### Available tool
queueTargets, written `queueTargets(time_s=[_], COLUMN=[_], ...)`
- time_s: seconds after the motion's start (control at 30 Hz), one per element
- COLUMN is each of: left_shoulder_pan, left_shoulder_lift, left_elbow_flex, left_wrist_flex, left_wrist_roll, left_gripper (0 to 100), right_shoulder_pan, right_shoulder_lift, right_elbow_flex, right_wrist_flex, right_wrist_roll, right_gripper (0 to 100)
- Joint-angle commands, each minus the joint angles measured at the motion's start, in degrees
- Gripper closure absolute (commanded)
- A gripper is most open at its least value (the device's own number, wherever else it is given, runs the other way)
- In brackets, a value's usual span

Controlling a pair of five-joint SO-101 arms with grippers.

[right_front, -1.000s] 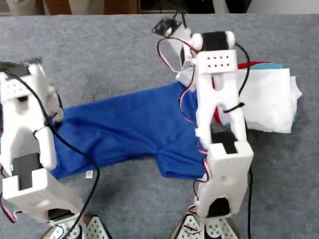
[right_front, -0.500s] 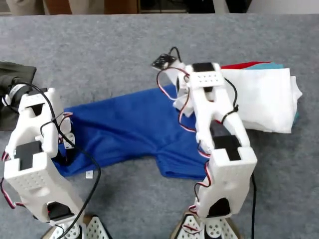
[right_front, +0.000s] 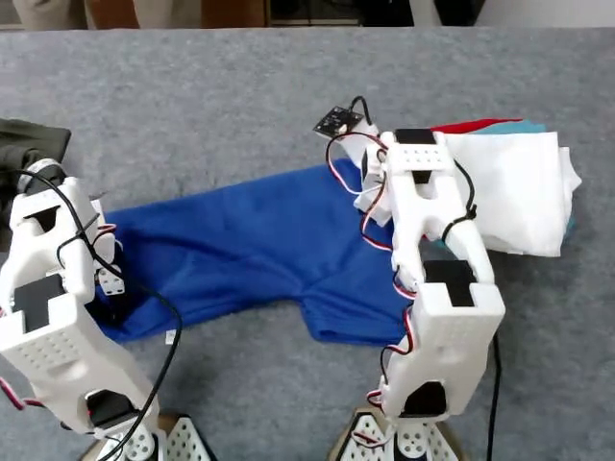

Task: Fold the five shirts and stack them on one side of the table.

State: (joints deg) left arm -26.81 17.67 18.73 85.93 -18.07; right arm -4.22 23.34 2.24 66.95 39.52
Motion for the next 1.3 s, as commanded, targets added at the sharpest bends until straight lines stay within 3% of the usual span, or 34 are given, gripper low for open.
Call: queueTargets(time_s=[0.0,0.13,0.3,0.47,0.7,0.9,1.27], left_shoulder_pan=[-0.4,0.2,7.5,14.2,7.6,3.2,0.2], left_shoulder_lift=[-0.2,-3.4,-15.9,-22.5,-9.2,3.8,4.2], left_elbow_flex=[-1.4,-3.4,-6.6,-6.2,-4.8,-7.6,-11.4], left_wrist_flex=[0.4,4.9,11.0,7.3,-1.9,-3.0,-1.2], left_wrist_roll=[-0.4,-0.4,0.5,8.4,14.5,10.9,7.1], left_gripper=[98,98,98,98,98,98,98], right_shoulder_pan=[-1.1,-2.9,-5.8,-7.5,-6.9,-0.5,4.1], right_shoulder_lift=[-2.5,-7.9,-15.0,-13.4,-3.2,1.5,1.3], right_elbow_flex=[-1.5,-1.7,-1.5,-1.2,3.5,2.5,2.2], right_wrist_flex=[1.7,5.0,7.6,6.9,-1.2,-1.4,-1.7], right_wrist_roll=[0.3,0.2,0.2,-2.9,-5.5,-5.5,-4.1], right_gripper=[99.7,99.7,99.7,99.7,99.7,99.7,99.7])
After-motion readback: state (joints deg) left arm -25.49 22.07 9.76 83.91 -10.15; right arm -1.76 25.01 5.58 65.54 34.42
